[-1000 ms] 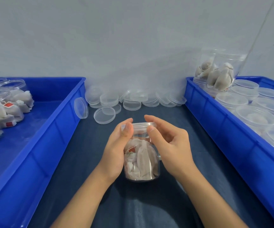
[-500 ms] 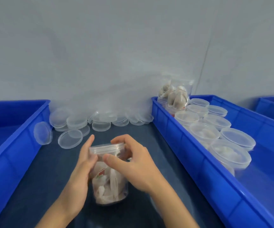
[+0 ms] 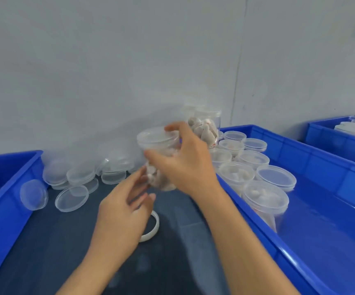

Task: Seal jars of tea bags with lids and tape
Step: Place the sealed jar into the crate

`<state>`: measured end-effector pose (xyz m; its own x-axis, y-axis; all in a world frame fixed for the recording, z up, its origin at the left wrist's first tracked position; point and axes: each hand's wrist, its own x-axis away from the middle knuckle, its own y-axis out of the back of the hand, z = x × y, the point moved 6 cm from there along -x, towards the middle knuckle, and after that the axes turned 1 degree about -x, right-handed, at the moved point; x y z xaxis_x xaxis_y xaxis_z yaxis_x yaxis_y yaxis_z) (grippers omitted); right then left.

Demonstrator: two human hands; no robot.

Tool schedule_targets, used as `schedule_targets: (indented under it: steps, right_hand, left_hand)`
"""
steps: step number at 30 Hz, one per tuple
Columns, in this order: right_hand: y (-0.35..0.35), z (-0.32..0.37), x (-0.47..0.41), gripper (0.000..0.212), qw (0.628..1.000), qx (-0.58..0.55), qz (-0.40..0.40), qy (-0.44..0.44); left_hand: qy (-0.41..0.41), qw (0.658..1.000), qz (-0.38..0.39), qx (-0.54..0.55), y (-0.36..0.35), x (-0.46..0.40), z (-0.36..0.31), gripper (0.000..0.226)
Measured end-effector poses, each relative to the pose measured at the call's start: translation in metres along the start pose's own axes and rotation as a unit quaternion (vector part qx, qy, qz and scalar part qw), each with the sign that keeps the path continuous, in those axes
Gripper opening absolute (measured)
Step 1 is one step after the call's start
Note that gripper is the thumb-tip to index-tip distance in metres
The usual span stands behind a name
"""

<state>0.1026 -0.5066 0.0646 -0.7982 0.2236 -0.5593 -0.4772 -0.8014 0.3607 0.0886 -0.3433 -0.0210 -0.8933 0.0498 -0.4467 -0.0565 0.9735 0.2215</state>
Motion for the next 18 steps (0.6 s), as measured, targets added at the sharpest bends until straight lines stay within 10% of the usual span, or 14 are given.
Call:
schedule_targets:
  steps: [18]
  right_hand:
    - [0.087,-0.094,-0.069,0.061,0.985,0.011,-0.143,-0.096]
  left_hand:
    - [-0.019,0.987,0.159,0.011,-0.159,-0.107,-0.026,0.060]
